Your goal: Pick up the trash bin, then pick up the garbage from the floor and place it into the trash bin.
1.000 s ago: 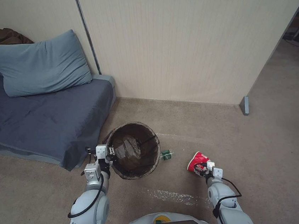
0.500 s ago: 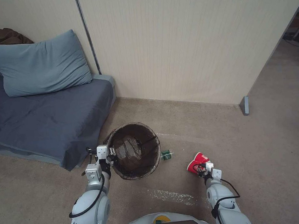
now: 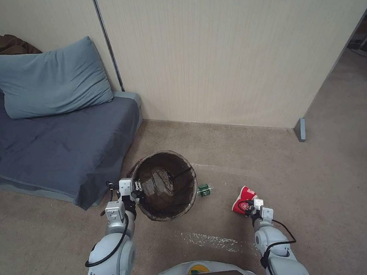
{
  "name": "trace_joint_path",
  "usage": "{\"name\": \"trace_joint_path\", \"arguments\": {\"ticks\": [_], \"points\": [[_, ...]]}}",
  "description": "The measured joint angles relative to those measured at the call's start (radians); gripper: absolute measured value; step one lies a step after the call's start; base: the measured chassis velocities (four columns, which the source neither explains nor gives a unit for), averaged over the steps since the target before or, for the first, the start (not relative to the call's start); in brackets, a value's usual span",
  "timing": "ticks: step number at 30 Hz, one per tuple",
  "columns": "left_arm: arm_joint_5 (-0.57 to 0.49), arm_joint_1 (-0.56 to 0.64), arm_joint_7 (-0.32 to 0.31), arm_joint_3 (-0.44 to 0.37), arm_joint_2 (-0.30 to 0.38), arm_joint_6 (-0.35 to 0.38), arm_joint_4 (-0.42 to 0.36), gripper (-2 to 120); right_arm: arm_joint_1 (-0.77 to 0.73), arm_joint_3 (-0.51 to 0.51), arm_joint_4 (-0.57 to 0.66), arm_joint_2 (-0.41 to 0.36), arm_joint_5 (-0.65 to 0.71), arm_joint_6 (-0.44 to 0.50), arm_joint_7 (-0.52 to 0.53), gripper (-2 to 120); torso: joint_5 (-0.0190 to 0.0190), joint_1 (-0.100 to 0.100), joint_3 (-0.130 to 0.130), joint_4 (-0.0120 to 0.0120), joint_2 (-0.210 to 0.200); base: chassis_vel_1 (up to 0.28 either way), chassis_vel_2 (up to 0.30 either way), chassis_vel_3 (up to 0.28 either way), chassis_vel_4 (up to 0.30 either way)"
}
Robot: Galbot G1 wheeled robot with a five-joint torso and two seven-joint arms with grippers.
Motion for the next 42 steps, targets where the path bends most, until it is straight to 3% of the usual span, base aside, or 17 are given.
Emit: {"name": "trace_joint_path", "arguments": {"ticks": [8,14,17,28,30,31,32,34,35,37,38,42], "points": [[0.001,0.0,0.001,0.0,0.0,0.0,0.001,3,-0.002,0.003,0.01,-0.002,-0.014,0.016,0.0,0,0.0,0.0,0.0,0.0,0.0,0.0,0.0,0.0,0.0],[0.001,-0.001,0.001,-0.001,-0.001,0.0,0.008,3,-0.03,-0.001,0.094,-0.006,-0.028,0.039,0.003,0,0.0001,0.0,0.0,-0.0003,0.0,0.0,0.0,0.0,0.0],[0.001,-0.003,0.001,0.001,-0.001,0.0,0.016,3,-0.067,-0.015,0.231,-0.01,-0.042,0.092,-0.001,0,0.0,0.0,0.0,-0.0002,0.0,0.0,0.0,0.0,0.0],[0.001,-0.005,0.001,0.002,-0.001,0.0,0.022,3,-0.13,-0.037,0.527,-0.036,-0.041,0.264,-0.085,0,-0.0002,0.0,0.0,0.0,0.0,0.0,0.0,0.0,0.0],[0.001,-0.005,0.0,0.002,-0.001,0.0,0.024,3,-0.145,-0.042,0.587,-0.042,-0.024,0.314,-0.13,0,-0.0001,0.0,0.0,-0.0001,0.0,0.0,0.0,0.0,0.0],[0.001,-0.005,0.0,0.004,-0.001,0.0,0.027,3,-0.156,-0.042,0.634,-0.05,0.012,0.417,-0.261,0,-0.0003,0.0,0.0,0.0,0.0,0.0,0.0,0.0,0.0],[0.001,-0.005,0.0,0.004,-0.001,0.0,0.027,3,-0.156,-0.042,0.634,-0.05,0.012,0.417,-0.261,0,-0.0003,0.0,0.0,0.0,0.0,0.0,0.0,0.0,0.0],[0.001,-0.005,0.001,0.007,-0.001,0.0,0.029,3,-0.158,-0.042,0.649,-0.057,0.05,0.489,-0.372,0,0.0,0.0,0.0,0.0,0.0,0.0,0.0,0.0,0.0],[0.001,-0.005,0.001,0.01,-0.001,0.002,0.03,3,-0.159,-0.043,0.659,-0.065,0.086,0.538,-0.476,0,-0.0001,0.0,0.0,0.0,0.0,0.0,0.0,0.0,0.0],[0.001,-0.005,0.001,0.01,-0.001,0.002,0.03,3,-0.159,-0.044,0.662,-0.066,0.093,0.545,-0.497,0,-0.0001,0.0,0.0,0.0,0.0,0.0,0.0,0.0,0.0],[0.001,-0.005,0.001,0.013,-0.001,0.004,0.032,3,-0.159,-0.053,0.672,-0.078,0.131,0.57,-0.6,0,-0.0001,0.0,0.0,0.0,0.0,0.0,0.0,0.0,0.0],[0.002,-0.006,0.001,0.014,-0.001,0.004,0.033,3,-0.159,-0.066,0.677,-0.089,0.15,0.577,-0.65,0,-0.0001,0.0,0.0,-0.0002,0.0,0.0,0.0,0.0,0.0]]}}
